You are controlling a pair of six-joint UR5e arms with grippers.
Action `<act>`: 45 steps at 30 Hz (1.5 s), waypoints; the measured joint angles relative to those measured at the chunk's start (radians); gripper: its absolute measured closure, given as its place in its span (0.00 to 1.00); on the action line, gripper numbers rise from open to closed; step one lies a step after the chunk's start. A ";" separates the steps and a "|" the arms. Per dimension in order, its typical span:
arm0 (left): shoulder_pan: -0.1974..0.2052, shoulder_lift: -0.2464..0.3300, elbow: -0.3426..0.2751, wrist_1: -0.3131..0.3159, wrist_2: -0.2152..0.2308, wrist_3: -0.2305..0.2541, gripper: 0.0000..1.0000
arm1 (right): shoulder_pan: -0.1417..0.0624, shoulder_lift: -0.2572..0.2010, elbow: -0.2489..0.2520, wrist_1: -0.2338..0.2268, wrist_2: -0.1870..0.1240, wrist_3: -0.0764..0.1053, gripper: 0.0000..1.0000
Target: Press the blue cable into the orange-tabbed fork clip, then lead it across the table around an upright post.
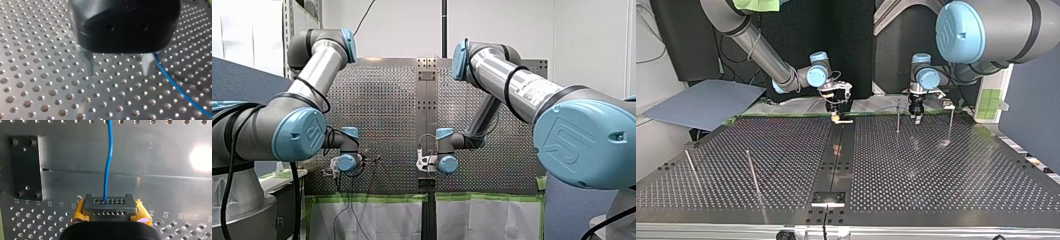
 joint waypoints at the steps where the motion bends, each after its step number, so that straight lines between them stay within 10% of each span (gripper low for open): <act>1: 0.004 0.000 0.000 -0.008 0.010 0.002 0.00 | 0.000 0.000 0.000 0.000 0.000 0.001 1.00; 22: 0.051 0.025 -0.140 -0.066 0.194 0.159 0.00 | 0.000 0.000 0.000 0.003 -0.002 0.001 1.00; 45: 0.049 0.178 -0.336 0.022 0.338 0.101 0.00 | 0.000 0.000 0.000 0.022 -0.003 0.001 1.00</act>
